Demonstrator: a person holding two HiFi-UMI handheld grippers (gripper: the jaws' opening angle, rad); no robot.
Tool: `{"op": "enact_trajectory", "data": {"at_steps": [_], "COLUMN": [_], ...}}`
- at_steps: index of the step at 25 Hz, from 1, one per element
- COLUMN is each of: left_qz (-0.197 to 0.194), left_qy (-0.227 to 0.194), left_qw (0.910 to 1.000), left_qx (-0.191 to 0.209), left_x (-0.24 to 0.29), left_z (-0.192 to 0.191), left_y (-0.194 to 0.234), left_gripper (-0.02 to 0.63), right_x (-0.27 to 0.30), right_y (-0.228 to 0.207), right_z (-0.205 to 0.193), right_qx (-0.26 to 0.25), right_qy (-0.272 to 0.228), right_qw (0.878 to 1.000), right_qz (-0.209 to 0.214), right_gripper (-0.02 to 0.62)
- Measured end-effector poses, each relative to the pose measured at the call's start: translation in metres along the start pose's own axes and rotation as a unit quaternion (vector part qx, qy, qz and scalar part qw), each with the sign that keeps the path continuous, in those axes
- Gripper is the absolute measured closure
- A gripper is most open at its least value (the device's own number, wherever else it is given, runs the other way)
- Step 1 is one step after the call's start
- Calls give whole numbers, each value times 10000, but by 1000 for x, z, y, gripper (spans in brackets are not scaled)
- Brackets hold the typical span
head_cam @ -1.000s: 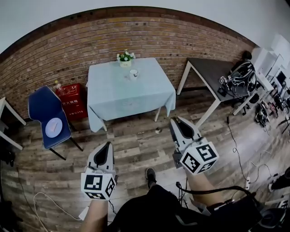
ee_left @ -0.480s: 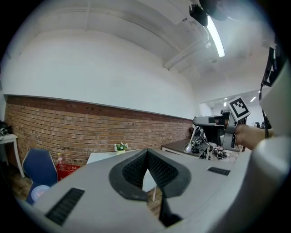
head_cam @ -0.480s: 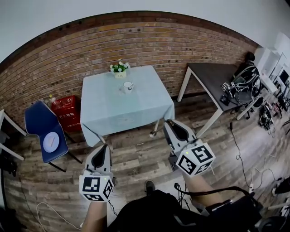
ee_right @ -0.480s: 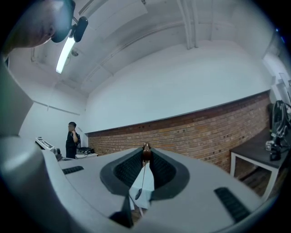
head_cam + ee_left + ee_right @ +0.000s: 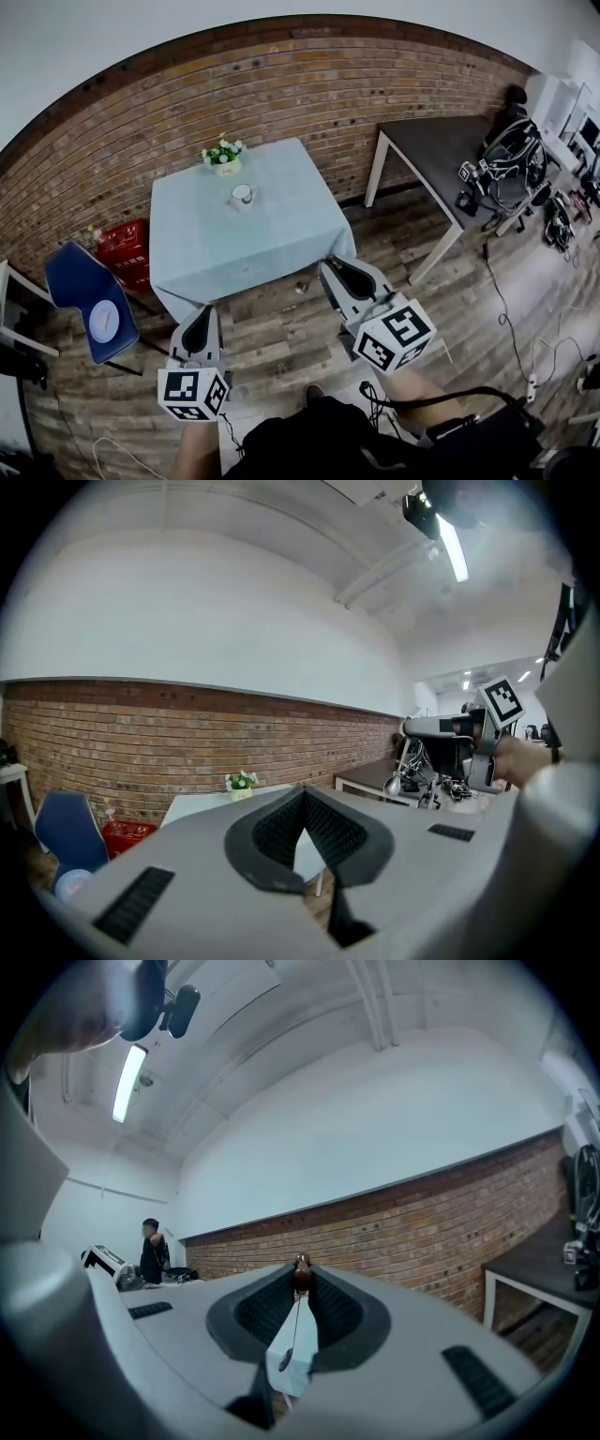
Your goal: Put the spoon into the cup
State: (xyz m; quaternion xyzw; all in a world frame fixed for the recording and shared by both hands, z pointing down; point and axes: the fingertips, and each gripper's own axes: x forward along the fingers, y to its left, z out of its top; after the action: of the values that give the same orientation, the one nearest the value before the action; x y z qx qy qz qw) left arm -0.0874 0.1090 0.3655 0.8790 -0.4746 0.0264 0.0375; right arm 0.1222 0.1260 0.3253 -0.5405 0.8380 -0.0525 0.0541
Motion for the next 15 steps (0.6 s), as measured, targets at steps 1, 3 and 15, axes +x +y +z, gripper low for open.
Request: {"op": "enact_trajectory", "data": {"at_steps": [1, 3, 15], "left_qz": [29, 70, -67], "left_qy": [6, 20, -8], "left_qw": [10000, 10000, 10000], "left_qx": [13, 44, 27], "left_x": [6, 16, 60], "left_z": [0, 2, 3], "left_y": [0, 2, 32], "left_gripper": [597, 597, 597], "right_x": [1, 8, 67], "right_y": [-7, -20, -48], "right_z": [-1, -1, -10], "right_qx": [14, 64, 213], "right_qy": [2, -14, 64], "right_qw": [10000, 10000, 9996], "right_qz": [13, -2, -152], "right_gripper": [538, 538, 538]}}
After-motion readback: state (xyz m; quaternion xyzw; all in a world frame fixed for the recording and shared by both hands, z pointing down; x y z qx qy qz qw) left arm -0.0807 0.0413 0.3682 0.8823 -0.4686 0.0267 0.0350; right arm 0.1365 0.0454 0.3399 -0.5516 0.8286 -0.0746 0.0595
